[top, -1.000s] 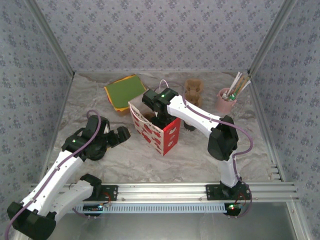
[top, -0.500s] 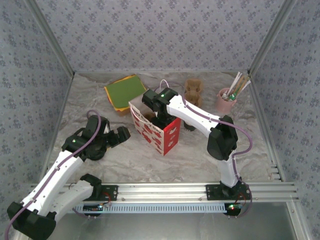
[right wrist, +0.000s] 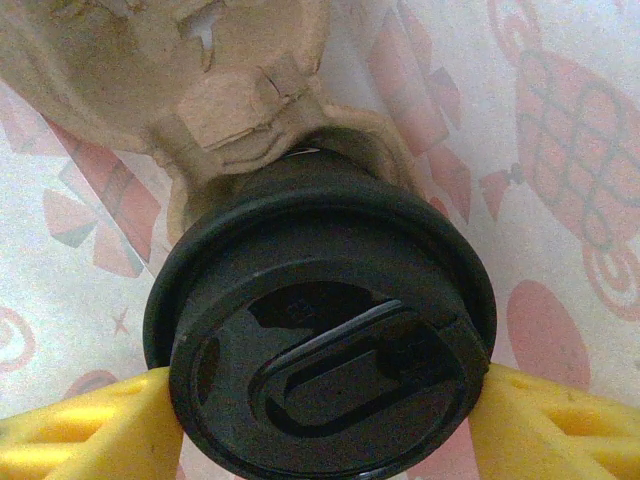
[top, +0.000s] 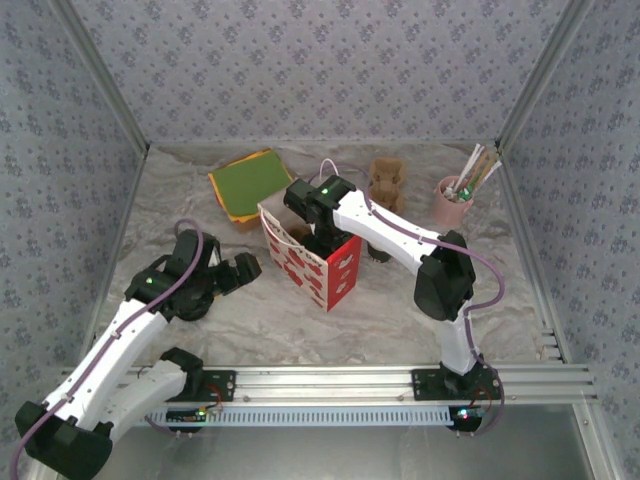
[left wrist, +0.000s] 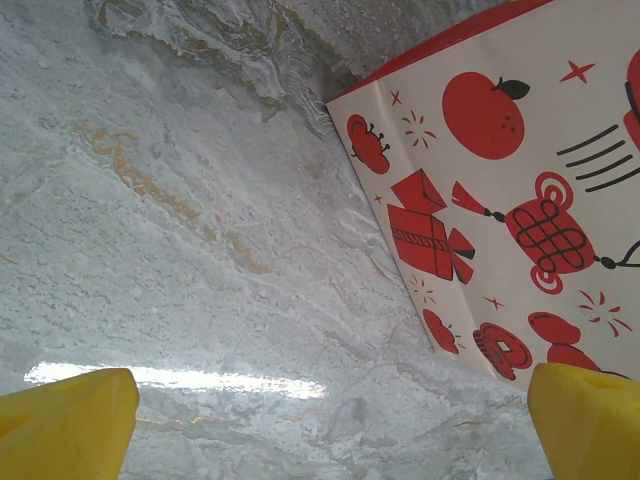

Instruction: Pack the takeout coffee

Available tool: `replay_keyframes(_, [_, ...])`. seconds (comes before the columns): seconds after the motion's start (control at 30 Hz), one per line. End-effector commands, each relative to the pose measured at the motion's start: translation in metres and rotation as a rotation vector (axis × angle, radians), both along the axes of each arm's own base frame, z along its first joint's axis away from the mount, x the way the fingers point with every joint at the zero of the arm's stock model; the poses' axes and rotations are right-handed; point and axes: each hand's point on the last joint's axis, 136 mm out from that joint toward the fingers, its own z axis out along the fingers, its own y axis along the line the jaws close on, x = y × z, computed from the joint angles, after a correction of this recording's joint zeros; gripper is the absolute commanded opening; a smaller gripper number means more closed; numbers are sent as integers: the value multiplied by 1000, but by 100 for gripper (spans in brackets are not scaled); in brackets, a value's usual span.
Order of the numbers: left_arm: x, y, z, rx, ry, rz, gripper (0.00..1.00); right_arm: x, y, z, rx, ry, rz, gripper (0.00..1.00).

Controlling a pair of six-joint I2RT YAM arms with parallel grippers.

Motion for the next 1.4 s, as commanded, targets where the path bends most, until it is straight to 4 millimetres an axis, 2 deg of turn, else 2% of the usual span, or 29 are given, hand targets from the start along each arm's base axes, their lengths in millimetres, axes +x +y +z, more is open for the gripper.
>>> replay_keyframes(0.0, [1, -2, 6, -10, -12, -10, 100, -6, -8, -3, -49, 31, -10, 71])
replay_keyframes(1.37, [2, -3, 5, -10, -8, -15, 100, -9, -7, 5, -42, 21, -15, 72])
